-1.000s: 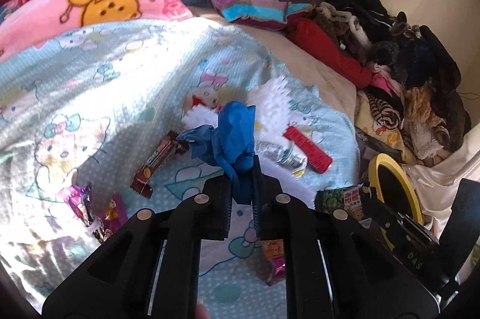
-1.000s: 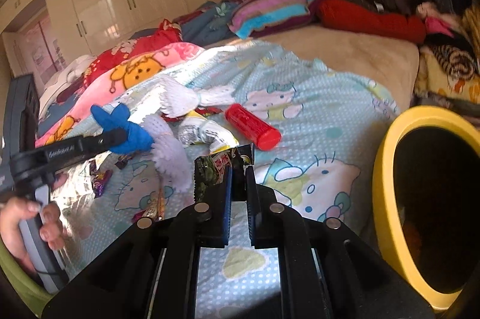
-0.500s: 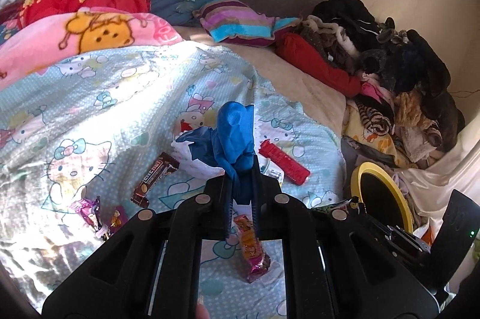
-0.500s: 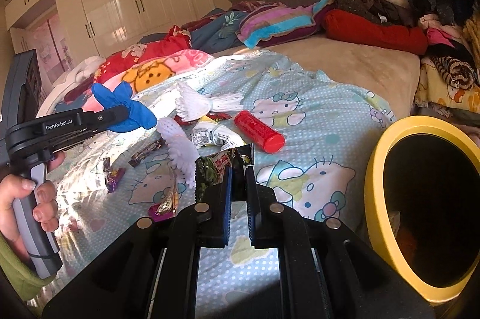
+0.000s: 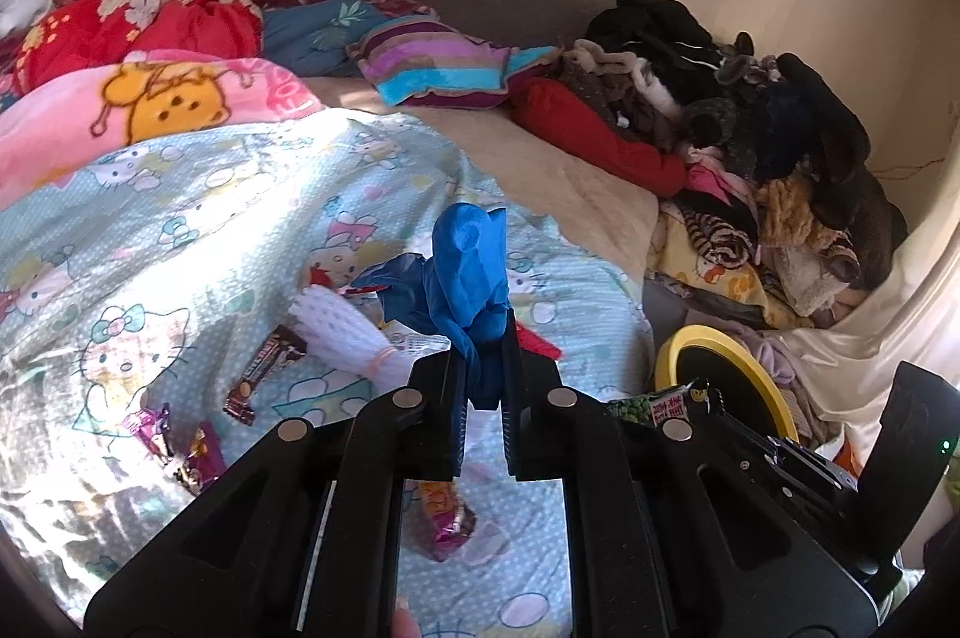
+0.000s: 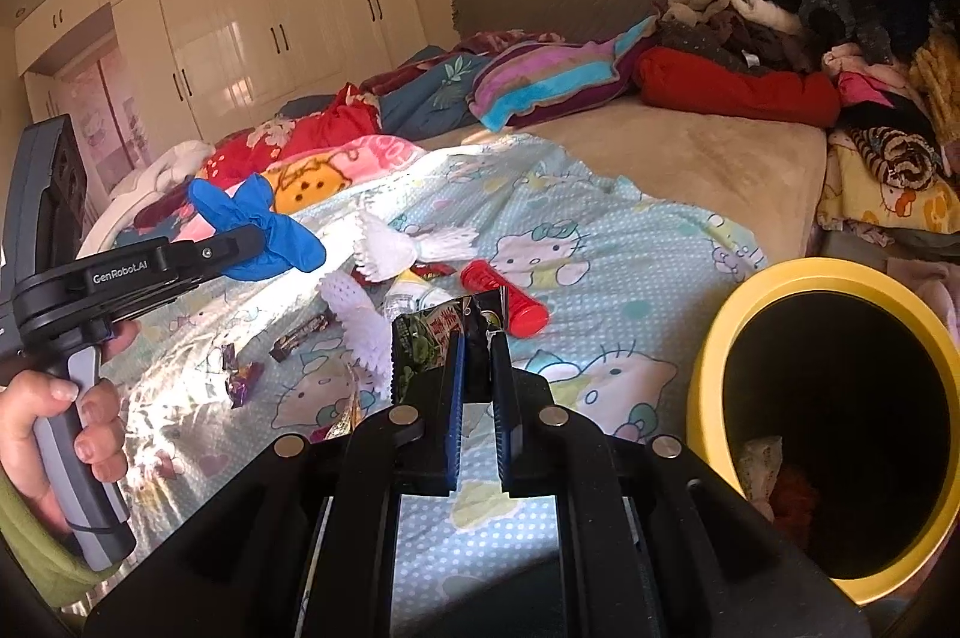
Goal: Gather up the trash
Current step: 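Lift the blue glove with the left tool while the right tool carries the snack packet toward the bin, then open the left tool over the bin while the right tool drops the snack packet in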
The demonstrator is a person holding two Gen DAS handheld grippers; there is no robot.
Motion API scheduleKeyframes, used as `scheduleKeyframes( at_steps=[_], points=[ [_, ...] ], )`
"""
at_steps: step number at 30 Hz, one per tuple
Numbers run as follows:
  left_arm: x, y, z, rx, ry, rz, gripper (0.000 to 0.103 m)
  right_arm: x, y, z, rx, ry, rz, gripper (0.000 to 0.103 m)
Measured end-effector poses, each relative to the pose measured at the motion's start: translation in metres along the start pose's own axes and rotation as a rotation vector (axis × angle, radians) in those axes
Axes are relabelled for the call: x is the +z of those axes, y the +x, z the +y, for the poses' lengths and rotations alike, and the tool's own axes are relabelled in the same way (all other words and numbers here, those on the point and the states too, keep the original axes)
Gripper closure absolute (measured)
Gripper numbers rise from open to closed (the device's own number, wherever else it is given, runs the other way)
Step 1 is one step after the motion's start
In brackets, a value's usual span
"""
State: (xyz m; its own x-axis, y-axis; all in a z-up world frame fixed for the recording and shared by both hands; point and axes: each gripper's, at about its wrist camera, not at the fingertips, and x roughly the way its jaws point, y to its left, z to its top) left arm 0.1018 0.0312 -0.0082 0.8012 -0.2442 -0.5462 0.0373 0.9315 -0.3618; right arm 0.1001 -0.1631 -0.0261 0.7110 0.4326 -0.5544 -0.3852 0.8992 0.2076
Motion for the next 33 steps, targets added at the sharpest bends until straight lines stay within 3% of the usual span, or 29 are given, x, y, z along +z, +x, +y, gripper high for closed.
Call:
scheduleKeyframes(
  at_steps=[33],
  points=[
    [-0.012, 0.003, -0.081, -0.128, 0.16, 0.029, 0.098, 0.01, -0.056, -0.068, -0.1, 0.114, -0.104, 0.094]
  ],
)
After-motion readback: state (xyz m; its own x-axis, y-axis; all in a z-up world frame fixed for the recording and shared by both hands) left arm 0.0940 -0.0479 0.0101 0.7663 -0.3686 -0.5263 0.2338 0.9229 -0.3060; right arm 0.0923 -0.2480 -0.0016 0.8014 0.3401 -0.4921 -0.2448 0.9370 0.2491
